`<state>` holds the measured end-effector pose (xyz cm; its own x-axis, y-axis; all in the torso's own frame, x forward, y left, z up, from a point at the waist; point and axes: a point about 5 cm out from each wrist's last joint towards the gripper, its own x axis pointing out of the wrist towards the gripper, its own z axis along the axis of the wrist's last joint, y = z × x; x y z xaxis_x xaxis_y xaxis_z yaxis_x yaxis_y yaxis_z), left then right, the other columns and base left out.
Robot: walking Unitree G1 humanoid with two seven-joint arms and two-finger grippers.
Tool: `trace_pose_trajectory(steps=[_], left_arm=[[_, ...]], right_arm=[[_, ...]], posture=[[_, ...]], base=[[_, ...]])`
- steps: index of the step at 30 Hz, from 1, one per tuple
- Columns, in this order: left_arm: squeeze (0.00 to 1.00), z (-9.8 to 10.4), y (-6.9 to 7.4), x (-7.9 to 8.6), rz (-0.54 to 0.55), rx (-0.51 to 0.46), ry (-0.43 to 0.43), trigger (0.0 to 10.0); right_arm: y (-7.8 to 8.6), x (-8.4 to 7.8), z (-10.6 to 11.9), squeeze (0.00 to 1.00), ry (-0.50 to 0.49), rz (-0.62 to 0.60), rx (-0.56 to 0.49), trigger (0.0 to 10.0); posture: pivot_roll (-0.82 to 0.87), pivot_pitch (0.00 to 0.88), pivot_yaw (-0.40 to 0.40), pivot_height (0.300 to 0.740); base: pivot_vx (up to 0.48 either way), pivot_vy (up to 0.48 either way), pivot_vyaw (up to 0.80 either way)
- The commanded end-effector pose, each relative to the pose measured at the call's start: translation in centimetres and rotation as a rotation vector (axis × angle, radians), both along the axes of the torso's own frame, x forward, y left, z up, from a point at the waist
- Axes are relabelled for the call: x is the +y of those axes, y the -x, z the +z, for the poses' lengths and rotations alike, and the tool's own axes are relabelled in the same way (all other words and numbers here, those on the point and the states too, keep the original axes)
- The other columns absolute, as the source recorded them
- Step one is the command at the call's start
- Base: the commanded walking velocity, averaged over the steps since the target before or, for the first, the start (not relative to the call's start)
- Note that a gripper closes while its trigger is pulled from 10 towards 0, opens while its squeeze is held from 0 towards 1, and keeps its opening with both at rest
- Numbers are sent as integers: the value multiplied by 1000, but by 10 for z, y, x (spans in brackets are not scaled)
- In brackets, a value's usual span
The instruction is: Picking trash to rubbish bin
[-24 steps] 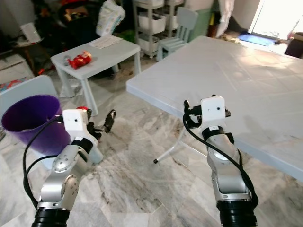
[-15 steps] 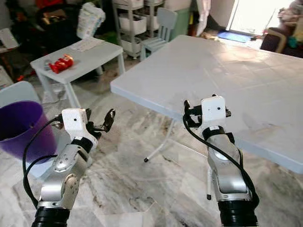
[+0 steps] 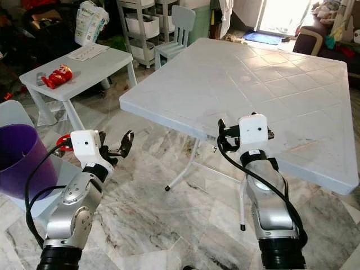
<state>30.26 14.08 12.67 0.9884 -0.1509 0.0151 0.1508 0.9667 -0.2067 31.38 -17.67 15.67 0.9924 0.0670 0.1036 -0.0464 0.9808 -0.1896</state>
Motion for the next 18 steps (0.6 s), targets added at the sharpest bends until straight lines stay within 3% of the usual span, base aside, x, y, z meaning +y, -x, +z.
trace_pose_trajectory(steps=[1, 14, 18], left_arm=[[0, 2, -3, 1, 1, 3, 5, 10000], [0, 1, -4, 3, 10, 15, 5, 10000], [0, 1, -4, 3, 12, 18, 3, 10000]], right_arm=[[-1, 0, 5, 0, 2, -3, -13, 10000], [-1, 0, 5, 0, -2, -3, -15, 10000], [-1, 1, 7, 0, 0, 2, -27, 10000]], posture=[[-48, 22, 11, 740], [-48, 23, 13, 740], [-49, 23, 13, 740]], base=[[0, 0, -800], [0, 0, -800], [0, 0, 0]])
